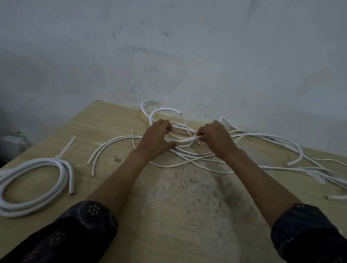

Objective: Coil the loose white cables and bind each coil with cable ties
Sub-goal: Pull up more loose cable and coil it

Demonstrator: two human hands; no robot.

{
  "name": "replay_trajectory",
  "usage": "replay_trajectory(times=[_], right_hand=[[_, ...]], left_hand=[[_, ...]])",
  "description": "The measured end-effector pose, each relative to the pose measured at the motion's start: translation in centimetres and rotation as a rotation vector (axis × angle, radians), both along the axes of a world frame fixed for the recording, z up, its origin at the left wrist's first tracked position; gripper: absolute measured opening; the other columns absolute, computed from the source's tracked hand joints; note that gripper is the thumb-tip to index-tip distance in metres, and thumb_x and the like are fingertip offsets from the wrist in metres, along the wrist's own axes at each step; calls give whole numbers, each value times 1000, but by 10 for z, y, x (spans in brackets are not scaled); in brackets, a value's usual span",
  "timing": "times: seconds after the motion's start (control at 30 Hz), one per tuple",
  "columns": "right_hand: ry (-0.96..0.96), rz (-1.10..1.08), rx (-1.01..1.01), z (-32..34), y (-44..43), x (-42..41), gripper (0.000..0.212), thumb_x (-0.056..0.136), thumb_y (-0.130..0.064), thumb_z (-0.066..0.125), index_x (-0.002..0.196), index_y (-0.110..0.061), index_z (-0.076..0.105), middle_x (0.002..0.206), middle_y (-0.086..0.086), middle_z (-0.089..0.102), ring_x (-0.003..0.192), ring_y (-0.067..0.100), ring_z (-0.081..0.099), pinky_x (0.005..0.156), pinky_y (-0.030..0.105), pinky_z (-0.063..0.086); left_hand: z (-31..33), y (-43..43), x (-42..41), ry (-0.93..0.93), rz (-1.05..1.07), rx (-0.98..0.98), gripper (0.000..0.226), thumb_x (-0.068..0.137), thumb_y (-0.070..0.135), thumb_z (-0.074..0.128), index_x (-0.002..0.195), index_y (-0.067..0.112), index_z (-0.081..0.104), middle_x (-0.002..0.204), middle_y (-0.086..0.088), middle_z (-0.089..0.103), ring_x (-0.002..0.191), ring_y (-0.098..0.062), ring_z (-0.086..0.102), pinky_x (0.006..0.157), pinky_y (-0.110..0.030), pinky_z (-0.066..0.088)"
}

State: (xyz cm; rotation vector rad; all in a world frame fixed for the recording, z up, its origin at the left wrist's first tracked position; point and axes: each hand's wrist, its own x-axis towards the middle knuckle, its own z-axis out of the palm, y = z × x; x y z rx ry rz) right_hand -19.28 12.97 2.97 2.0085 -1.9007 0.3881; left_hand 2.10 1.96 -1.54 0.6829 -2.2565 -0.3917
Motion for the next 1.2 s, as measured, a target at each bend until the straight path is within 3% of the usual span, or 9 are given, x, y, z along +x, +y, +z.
replay_trajectory(times=[0.13,0.27,0.43,0.73,0.8,0.9,0.97,1.07,1.2], right_hand=[[-200,-8,-204,38,-2,-8,13,84,-15,65,91,-8,73,89,15,72,87,35,67,91,44,41],[-304,-50,-461,73,-1,-20,14,85,-9,67,97,-5,75,95,14,74,89,32,69,81,39,51],[-457,-119,-701,123,6,-44,13,83,-13,72,95,-7,76,93,8,76,87,20,69,79,23,44],[-178,95,-416,98,46,-29,11,82,-4,74,93,-4,74,89,12,72,80,30,69,73,41,55],[-188,130,-409,96,55,-31,13,84,-3,73,96,-5,74,94,10,72,85,26,69,78,37,54],[-208,203,-471,104,65,-34,13,87,-4,71,100,-4,74,100,9,73,97,22,68,89,28,50],[-240,207,-518,106,66,-37,15,90,-7,70,105,-5,73,106,8,72,105,19,65,94,26,49],[-336,49,-446,94,59,-53,34,94,-17,68,127,-7,63,129,11,64,121,24,59,102,32,44],[-431,-354,-10,46,47,-94,72,92,-24,71,151,-7,34,152,17,43,138,34,42,112,37,32]], left_hand=[[21,2,-3,91,103,-237,47,75,43,74,112,16,64,110,-5,62,103,-31,57,83,-47,50],[46,17,-7,297,142,-314,63,86,37,70,140,9,50,137,-12,51,129,-31,47,107,-40,36],[52,25,-14,329,51,-289,58,89,34,69,139,11,50,135,-9,55,127,-29,50,104,-47,42],[79,41,-24,301,171,-432,92,79,51,75,151,10,36,157,-20,25,148,-39,20,117,-53,23],[78,33,-22,232,199,-488,70,83,51,69,141,16,51,157,-17,30,149,-38,18,117,-58,18],[80,25,-16,305,117,-535,28,93,42,63,96,15,64,110,-4,66,125,-29,53,112,-59,27],[85,27,-12,371,55,-498,36,94,43,63,76,12,55,74,0,55,83,-25,56,92,-49,47],[93,32,-10,429,17,-398,45,92,41,67,67,10,47,60,-1,44,58,-21,44,51,-37,41],[101,43,-9,463,-89,-149,48,87,45,70,66,10,44,53,6,34,48,-9,37,48,-15,28]])
